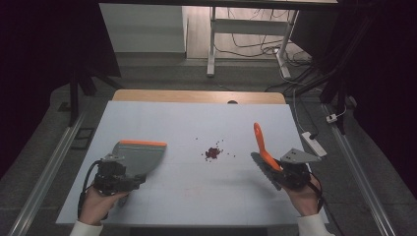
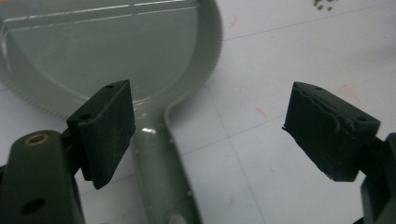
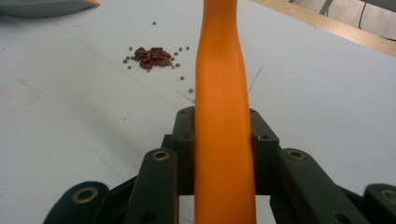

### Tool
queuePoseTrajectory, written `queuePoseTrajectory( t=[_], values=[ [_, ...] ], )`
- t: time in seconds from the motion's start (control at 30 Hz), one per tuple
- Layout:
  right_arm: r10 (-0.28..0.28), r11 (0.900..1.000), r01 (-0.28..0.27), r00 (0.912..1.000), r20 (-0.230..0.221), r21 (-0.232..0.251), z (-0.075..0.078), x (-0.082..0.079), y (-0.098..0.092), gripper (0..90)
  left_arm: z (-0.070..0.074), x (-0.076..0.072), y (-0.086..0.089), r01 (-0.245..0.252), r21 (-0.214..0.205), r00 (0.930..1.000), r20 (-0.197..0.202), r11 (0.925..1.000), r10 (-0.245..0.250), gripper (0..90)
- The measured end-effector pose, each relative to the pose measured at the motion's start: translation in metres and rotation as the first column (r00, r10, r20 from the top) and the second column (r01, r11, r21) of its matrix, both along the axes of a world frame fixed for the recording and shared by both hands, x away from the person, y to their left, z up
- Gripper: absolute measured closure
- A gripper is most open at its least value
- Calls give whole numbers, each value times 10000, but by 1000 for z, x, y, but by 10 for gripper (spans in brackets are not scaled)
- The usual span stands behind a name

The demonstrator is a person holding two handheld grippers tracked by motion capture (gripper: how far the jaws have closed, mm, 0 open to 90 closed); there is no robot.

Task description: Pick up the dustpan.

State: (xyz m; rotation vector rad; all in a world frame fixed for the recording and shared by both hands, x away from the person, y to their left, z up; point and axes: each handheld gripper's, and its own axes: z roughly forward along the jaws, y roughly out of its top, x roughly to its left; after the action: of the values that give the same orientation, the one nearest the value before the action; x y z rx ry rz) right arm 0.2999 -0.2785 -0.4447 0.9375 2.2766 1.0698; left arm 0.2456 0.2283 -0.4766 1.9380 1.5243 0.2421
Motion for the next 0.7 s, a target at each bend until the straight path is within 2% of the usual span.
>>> queuePoseTrajectory(
  t=[0.2,0.27,0.3,0.53,0.7],
  values=[
    [69,10000,-69,10000,32,-15,0,-1,1,700,-7,1,4,-482,249,9974,-518,9985,494,160],
    [72,10000,-72,10000,27,-7,0,-1,1,700,-11,1,5,-485,215,9966,-659,9986,498,160],
    [60,10000,-60,10000,-8,-14,-1,-1,2,700,-15,2,5,-419,129,9954,-860,9990,428,159],
    [139,9999,-140,9999,-54,-78,-3,-1,5,699,-21,3,9,-583,193,9915,-1155,9981,602,165],
    [133,9999,-134,9999,-54,-96,-3,-1,5,699,-32,8,11,-771,125,9867,-1427,9969,781,190]
  ],
)
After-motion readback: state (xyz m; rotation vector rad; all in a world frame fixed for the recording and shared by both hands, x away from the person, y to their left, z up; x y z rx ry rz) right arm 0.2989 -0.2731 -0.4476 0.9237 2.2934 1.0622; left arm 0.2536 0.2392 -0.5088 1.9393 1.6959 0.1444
